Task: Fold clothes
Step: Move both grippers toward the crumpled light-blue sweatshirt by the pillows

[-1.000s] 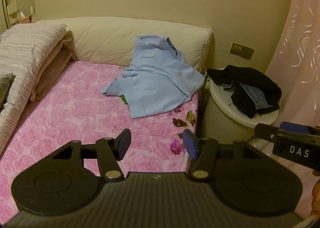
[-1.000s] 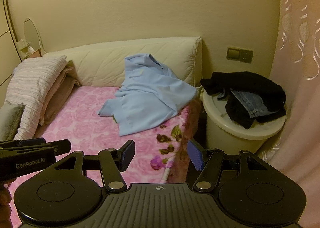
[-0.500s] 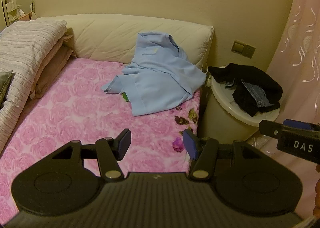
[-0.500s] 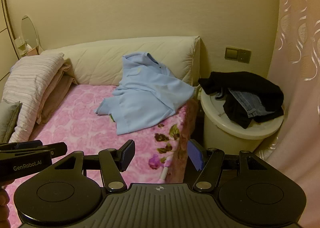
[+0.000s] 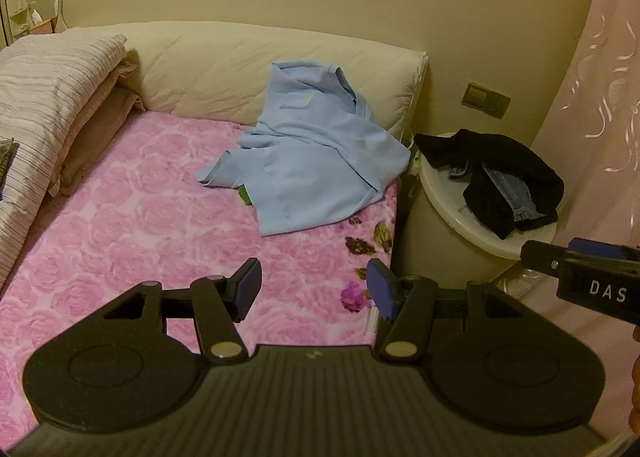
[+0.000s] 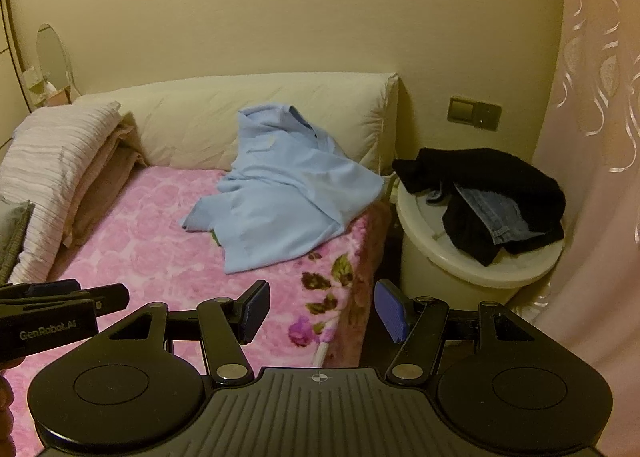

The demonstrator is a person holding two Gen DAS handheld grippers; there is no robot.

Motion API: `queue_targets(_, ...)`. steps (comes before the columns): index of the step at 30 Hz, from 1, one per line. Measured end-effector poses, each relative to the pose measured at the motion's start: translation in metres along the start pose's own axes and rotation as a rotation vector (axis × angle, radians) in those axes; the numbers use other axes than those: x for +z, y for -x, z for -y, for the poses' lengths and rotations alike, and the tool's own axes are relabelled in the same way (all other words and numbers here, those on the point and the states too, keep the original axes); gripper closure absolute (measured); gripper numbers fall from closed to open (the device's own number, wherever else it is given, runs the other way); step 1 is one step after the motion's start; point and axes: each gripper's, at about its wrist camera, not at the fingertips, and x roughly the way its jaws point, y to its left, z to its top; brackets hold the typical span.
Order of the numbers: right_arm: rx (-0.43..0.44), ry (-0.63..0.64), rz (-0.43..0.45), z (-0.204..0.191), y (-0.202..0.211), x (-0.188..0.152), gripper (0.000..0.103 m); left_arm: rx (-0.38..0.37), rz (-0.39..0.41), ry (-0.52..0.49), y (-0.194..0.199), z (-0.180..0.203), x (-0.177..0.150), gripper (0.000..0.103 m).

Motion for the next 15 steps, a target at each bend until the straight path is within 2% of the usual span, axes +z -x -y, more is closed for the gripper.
queue_targets(15, 0.018, 0.003, -0.011, 0.004, -0.037, 0.023, 0.041, 0.019, -0.013, -0.004, -0.033, -0.005, 0.029, 0.048)
